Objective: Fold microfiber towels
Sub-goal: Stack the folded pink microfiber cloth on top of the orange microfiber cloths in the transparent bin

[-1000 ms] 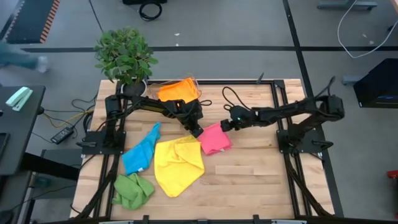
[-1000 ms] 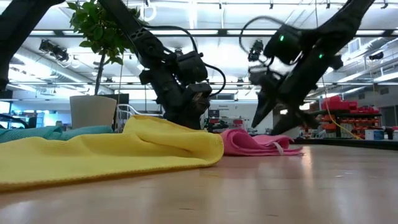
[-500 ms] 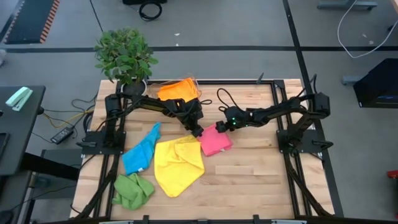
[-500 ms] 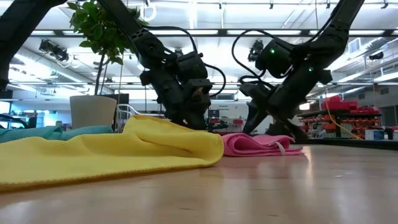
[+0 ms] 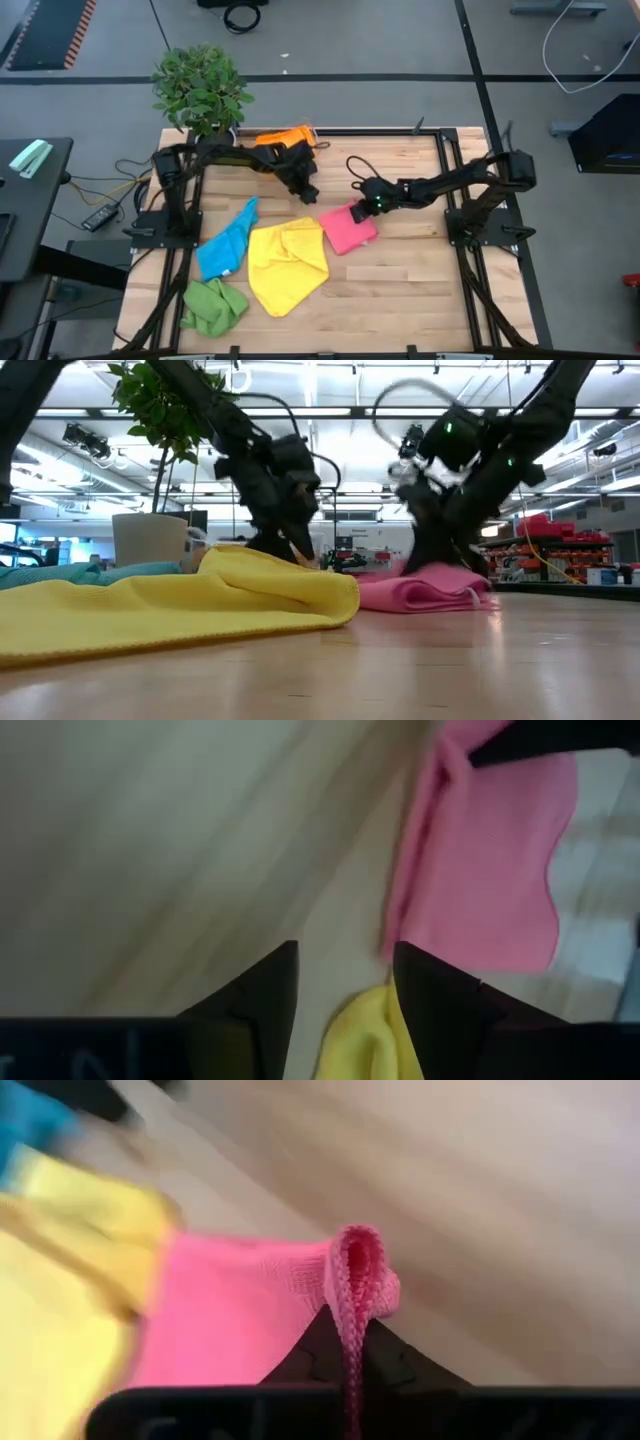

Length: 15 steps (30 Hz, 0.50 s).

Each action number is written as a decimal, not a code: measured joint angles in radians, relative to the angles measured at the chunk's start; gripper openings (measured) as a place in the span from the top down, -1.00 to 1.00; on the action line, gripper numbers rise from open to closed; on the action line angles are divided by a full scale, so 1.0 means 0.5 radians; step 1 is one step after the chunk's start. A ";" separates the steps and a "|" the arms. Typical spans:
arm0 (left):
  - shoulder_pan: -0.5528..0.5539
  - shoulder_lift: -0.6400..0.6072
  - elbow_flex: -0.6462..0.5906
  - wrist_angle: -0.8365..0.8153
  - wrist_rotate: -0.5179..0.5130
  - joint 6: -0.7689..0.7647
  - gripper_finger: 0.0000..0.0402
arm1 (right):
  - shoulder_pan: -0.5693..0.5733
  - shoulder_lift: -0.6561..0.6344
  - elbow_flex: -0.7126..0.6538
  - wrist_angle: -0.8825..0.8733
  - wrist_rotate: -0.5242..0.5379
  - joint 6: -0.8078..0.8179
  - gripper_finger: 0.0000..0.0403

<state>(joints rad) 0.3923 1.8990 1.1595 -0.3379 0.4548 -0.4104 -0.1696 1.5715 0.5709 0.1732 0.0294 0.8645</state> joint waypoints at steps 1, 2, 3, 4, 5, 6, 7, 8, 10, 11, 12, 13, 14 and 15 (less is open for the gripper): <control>0.014 -0.040 0.001 -0.021 -0.002 0.012 0.14 | 0.000 -0.054 0.003 0.025 0.034 -0.041 0.97; 0.018 -0.071 0.002 -0.038 -0.004 0.032 0.14 | -0.001 -0.108 0.006 0.033 0.057 -0.083 0.97; 0.016 -0.099 0.002 -0.062 -0.010 0.055 0.13 | -0.002 -0.160 0.007 0.035 0.075 -0.125 0.97; 0.013 -0.127 0.002 -0.070 -0.015 0.064 0.13 | -0.002 -0.205 0.007 0.035 0.097 -0.164 0.98; 0.009 -0.159 0.002 -0.084 -0.019 0.067 0.12 | -0.002 -0.249 0.007 0.026 0.119 -0.197 0.98; -0.001 -0.193 0.002 -0.091 -0.019 0.064 0.12 | -0.002 -0.298 0.006 0.024 0.135 -0.220 0.98; -0.015 -0.223 0.004 -0.069 -0.017 0.060 0.12 | -0.002 -0.343 0.009 0.017 0.140 -0.229 0.98; -0.031 -0.251 0.005 -0.057 -0.017 0.061 0.13 | -0.009 -0.388 0.011 -0.012 0.144 -0.228 0.98; -0.072 -0.312 0.005 -0.043 -0.006 0.093 0.14 | -0.015 -0.462 0.010 -0.089 0.150 -0.217 0.99; -0.088 -0.348 0.005 -0.037 0.005 0.107 0.14 | -0.017 -0.498 0.010 -0.123 0.151 -0.217 0.99; -0.107 -0.384 0.005 -0.033 0.013 0.117 0.14 | -0.017 -0.533 0.009 -0.134 0.157 -0.216 0.99; -0.123 -0.422 0.006 -0.018 0.018 0.127 0.14 | -0.015 -0.568 0.010 -0.132 0.157 -0.215 0.99; -0.132 -0.458 0.006 -0.018 0.019 0.130 0.14 | -0.014 -0.605 0.010 -0.139 0.157 -0.207 0.99; -0.137 -0.494 0.006 0.005 0.025 0.136 0.14 | -0.013 -0.631 0.010 -0.142 0.156 -0.195 0.99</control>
<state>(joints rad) 0.3237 1.6518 1.1625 -0.3357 0.4675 -0.3424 -0.1761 1.2559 0.5759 0.1020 0.1075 0.7671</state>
